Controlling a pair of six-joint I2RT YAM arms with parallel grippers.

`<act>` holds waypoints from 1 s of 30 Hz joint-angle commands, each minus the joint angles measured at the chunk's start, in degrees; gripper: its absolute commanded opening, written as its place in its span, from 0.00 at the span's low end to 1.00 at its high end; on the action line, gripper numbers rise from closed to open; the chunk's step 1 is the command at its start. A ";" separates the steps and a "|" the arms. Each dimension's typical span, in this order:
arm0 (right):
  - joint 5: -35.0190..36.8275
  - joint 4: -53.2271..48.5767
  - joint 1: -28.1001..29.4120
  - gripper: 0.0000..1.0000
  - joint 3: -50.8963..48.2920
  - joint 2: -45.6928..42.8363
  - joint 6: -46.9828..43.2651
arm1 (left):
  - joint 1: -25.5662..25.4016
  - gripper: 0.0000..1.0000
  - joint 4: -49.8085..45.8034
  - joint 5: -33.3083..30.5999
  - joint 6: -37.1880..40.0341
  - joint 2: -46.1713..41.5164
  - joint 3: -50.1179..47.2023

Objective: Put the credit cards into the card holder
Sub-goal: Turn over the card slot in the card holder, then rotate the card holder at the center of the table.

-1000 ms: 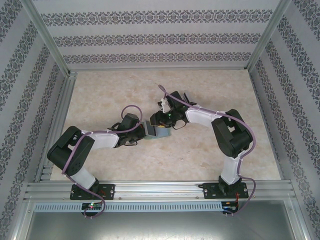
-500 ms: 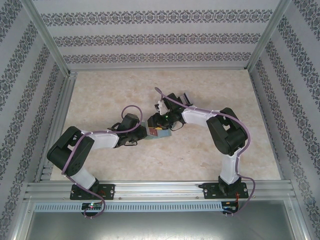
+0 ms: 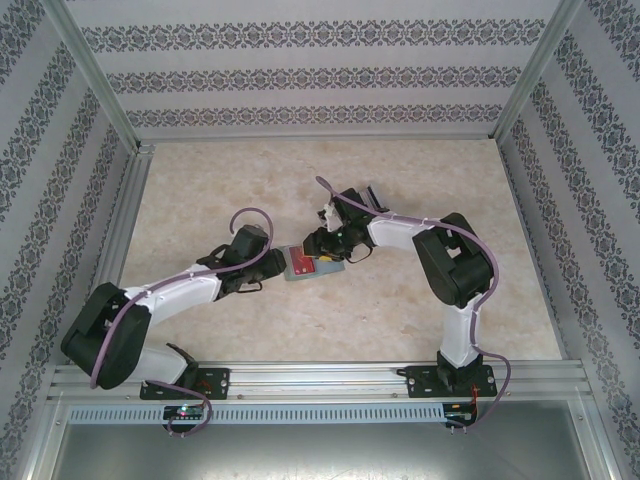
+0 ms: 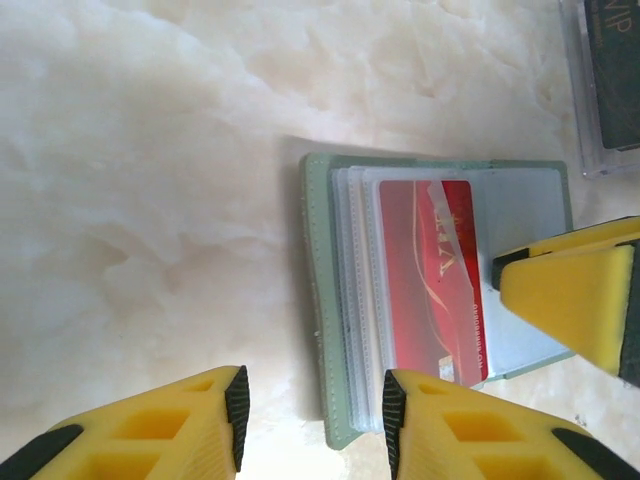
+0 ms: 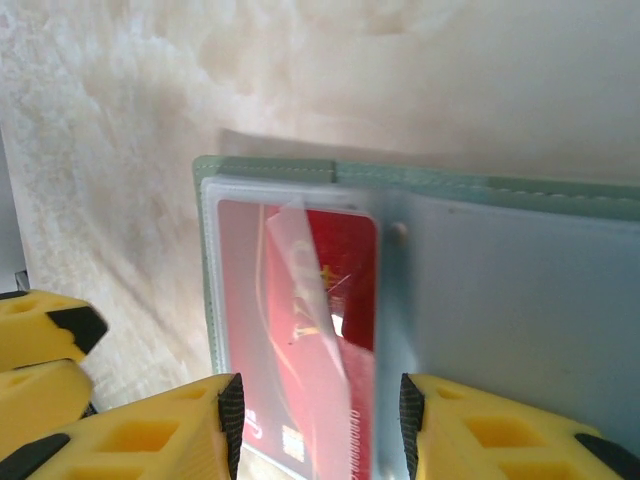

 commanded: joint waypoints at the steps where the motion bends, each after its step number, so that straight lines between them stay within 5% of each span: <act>1: 0.72 -1.55 -1.01 0.48 -0.19 -3.56 -2.14 | 0.37 0.42 -4.63 -2.33 2.94 -0.50 2.80; 9: 8.39 -8.74 -2.44 0.48 -1.81 -6.59 -7.43 | 0.44 0.41 -2.11 3.48 5.06 5.99 9.83; 30: 6.99 -10.45 -2.85 0.47 -3.87 -7.98 -8.45 | 5.75 0.40 -4.41 10.76 10.04 20.02 22.52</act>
